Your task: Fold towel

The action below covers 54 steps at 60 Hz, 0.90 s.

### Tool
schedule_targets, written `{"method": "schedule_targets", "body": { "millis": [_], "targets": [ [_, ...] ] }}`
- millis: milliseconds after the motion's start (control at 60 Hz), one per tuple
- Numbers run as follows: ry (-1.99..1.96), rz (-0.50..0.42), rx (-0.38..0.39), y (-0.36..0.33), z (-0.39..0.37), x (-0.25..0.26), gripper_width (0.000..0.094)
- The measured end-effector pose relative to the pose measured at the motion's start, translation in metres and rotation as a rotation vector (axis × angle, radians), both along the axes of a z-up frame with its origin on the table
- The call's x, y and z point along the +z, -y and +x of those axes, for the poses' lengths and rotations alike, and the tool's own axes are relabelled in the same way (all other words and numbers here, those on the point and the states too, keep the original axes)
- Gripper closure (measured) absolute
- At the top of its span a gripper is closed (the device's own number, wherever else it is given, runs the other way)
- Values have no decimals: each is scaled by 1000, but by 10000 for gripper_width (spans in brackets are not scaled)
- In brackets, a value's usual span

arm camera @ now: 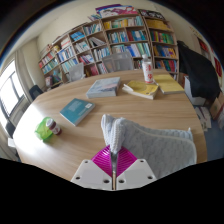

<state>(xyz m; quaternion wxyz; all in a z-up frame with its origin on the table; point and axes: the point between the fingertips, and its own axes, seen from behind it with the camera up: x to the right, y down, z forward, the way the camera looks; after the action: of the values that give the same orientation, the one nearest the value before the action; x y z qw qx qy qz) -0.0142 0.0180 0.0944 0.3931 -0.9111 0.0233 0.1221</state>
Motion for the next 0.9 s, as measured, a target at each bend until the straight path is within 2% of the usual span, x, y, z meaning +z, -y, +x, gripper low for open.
{"method": "schedule_targets", "body": {
  "millis": [83, 183, 233, 317, 367, 433, 500, 600, 633, 700, 733, 750, 783, 833, 900],
  "targets": [
    [-42, 32, -92, 5, 56, 28, 904],
    [-65, 11, -212, 23, 127, 21, 899],
    [-63, -26, -266, 36, 161, 4, 899],
    [-53, -143, -333, 55, 197, -44, 898],
    [-44, -187, -355, 68, 210, -70, 894],
    [-37, -191, -345, 72, 216, -92, 894],
    [-55, -164, -353, 69, 219, -97, 890],
    [-72, -190, -373, 72, 218, -96, 852],
    [-79, -213, -377, 75, 216, -88, 782],
    [-119, -212, -390, 78, 210, -65, 536],
    [-130, -172, -388, 77, 210, -44, 334],
    [-131, -145, -383, 76, 211, -30, 178],
    [-127, -106, -382, 79, 211, -4, 83],
    [-116, -55, -387, 87, 216, 29, 113],
    [-80, -22, -427, 105, 226, 61, 105]
  ]
}}
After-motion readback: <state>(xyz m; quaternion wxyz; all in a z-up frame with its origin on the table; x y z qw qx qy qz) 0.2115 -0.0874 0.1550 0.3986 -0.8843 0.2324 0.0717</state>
